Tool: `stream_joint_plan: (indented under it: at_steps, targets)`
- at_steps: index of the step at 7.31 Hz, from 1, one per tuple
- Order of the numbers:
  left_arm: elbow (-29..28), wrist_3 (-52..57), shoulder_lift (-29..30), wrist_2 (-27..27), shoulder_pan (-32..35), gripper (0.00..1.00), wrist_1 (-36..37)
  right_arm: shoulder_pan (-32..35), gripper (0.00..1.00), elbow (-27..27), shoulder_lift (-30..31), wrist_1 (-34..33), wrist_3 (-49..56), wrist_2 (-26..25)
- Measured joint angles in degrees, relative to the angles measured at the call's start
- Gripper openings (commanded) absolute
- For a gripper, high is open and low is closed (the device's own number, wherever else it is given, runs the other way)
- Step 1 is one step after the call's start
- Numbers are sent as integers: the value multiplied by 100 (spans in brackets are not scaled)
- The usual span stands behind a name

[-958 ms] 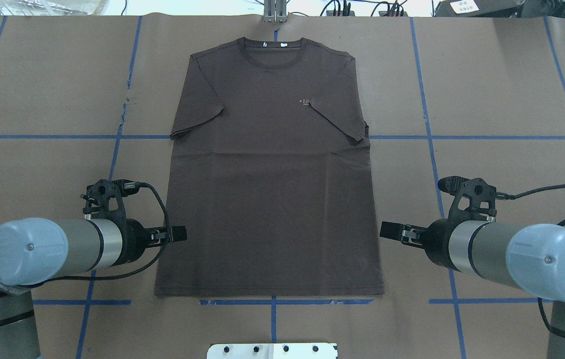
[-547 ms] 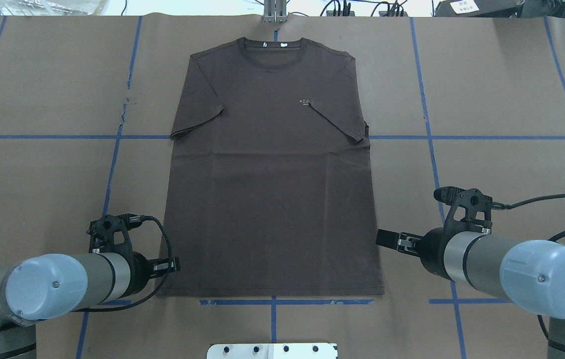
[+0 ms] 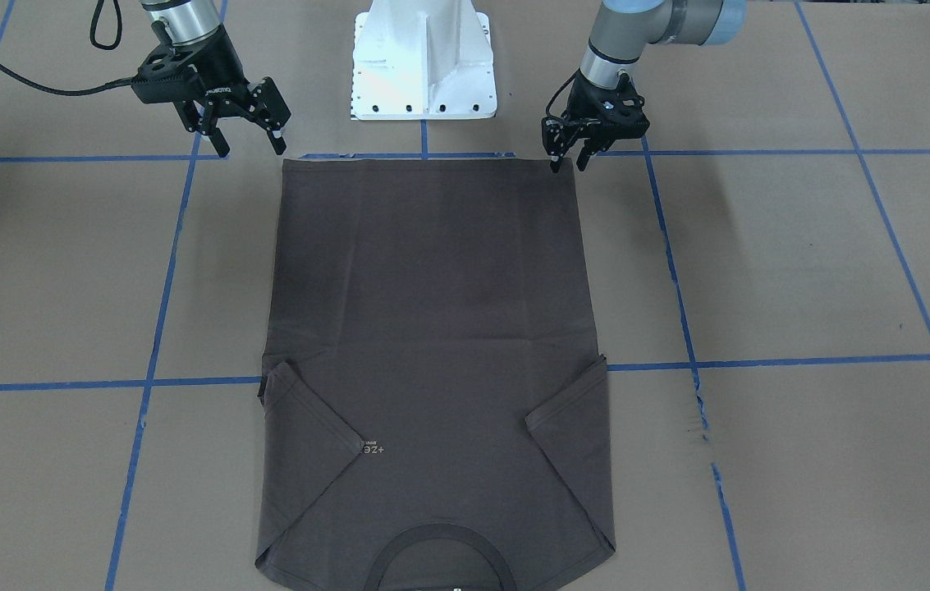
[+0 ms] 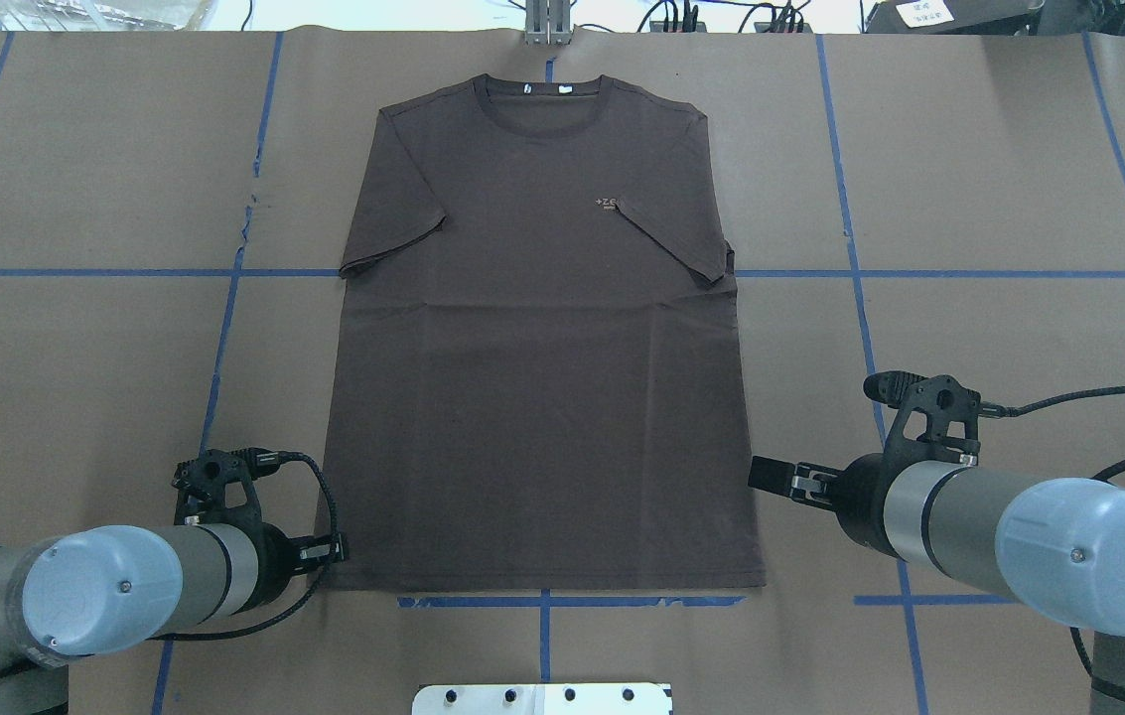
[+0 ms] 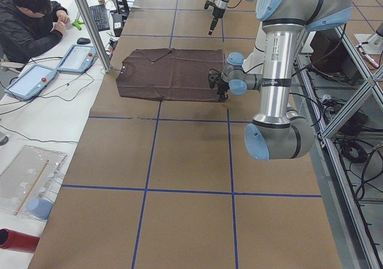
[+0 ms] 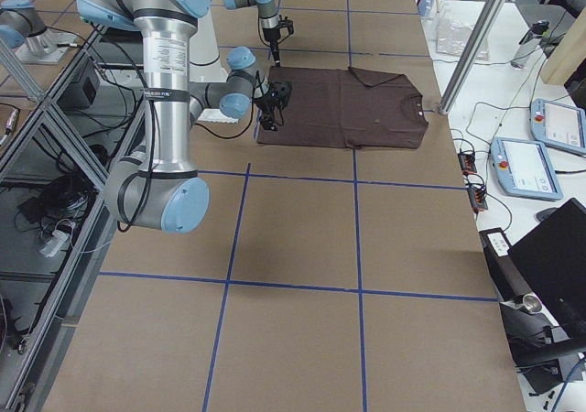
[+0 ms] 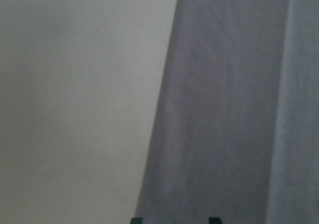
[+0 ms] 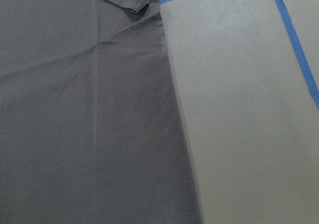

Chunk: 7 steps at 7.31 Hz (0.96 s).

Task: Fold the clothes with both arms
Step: 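Align both grippers at the hem corners and close them on the fabric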

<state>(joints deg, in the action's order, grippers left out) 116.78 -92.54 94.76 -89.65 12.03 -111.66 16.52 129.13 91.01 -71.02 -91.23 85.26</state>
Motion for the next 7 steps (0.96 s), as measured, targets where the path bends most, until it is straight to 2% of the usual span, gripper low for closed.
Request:
stream_joint_plan:
  at_steps: [7]
  targets:
    - [-74, -1, -28, 0, -136, 52, 4, 0, 100, -4, 4, 0, 5, 0]
